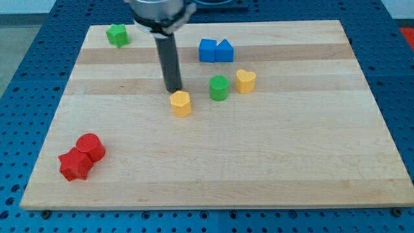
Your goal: Move the green circle towards the top left
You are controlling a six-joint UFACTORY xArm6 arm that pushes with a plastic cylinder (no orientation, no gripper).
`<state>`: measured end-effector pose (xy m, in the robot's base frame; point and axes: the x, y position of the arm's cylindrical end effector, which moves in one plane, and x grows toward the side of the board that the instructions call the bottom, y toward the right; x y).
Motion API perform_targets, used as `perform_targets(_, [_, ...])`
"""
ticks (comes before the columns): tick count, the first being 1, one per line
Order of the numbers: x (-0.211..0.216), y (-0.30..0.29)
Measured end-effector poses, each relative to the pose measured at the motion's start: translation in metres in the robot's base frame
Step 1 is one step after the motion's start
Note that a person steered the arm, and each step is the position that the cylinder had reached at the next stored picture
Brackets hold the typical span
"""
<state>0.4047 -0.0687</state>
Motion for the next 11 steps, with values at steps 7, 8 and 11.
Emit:
perform_targets(7, [-0.003,0.031])
perform_targets(8, [-0.017,0.033])
perform_targets(11, [-0.074,0.048])
